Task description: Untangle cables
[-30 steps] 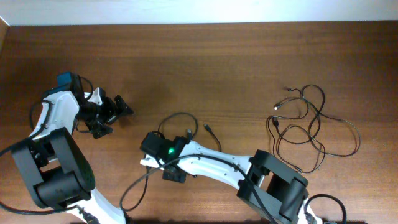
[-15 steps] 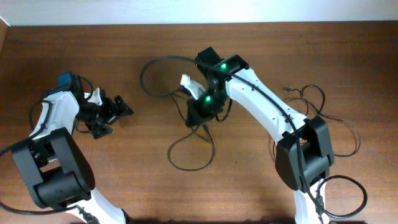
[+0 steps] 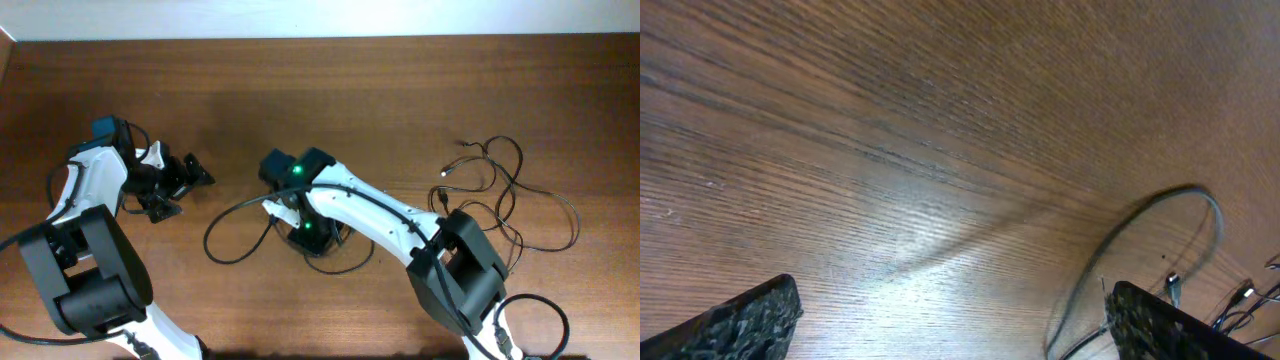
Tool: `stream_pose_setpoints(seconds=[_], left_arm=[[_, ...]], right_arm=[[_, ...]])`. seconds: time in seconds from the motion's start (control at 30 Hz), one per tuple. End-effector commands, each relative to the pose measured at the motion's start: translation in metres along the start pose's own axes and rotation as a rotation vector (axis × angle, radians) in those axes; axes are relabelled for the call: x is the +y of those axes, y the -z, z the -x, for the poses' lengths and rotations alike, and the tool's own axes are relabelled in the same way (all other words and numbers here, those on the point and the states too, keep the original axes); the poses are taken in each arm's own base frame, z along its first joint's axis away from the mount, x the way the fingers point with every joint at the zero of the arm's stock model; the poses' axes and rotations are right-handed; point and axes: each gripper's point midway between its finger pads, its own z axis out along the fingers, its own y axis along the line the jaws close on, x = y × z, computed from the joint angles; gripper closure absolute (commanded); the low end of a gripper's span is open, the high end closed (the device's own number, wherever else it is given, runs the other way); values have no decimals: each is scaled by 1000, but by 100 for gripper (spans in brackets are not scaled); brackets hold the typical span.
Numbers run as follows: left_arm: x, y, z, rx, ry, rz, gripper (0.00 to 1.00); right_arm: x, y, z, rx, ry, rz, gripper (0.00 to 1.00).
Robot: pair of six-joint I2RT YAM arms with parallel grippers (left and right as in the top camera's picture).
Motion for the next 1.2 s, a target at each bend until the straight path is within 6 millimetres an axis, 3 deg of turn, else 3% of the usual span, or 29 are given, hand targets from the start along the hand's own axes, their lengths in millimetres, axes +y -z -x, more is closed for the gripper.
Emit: stream_pose_setpoints(seconds=[0.0,0.13,0.23,0.3,0.4,0.47,0.5,0.53,0.6,0.7,0.77,0.8,0.83,0.97,1.07,1.17], left_arm=[[-5,8,5,-30,-17,-5,1],[-5,8,5,-30,-17,-5,1],[-5,8,5,-30,-17,-5,1],[-5,8,5,-30,-17,-5,1],[-5,8,5,-30,-17,-5,1],[-5,8,5,-30,-17,-5,1],[-5,8,5,-30,-17,-5,1],[-5,8,5,-30,-17,-5,1],[-5,8,5,-30,-17,-5,1],[-5,8,5,-30,-17,-5,1],[-5,8,5,-30,-17,-5,1],[-5,8,5,-30,-17,-5,1],[-5,8,5,-30,-17,-5,1],[-5,8,5,-30,-17,-5,1],[-5,8,5,-29,-17,-5,1],[-5,8,5,-29,-17,-5,1]], right_arm=[[-4,-16,-10,35,-2,-13,52],[-6,-39,-15,41,-28,-13,37],[-7,-53,-12,16,29,-19,12],[-3,-58,-10,8,82,-24,5],[2,-60,-8,18,130,-100,5],[8,-61,-6,26,171,-155,11],[12,-61,-5,25,187,-169,18],[17,-62,-2,17,193,-171,33],[22,-64,2,-3,185,-171,83],[19,-69,2,-10,161,-171,86],[18,-70,1,-8,159,-171,79],[17,-70,1,-12,153,-172,82],[13,-69,3,-23,118,-178,96],[-21,-64,4,-58,-141,-172,96],[0,-58,17,-124,-207,152,96],[18,-24,40,-265,-247,548,96]])
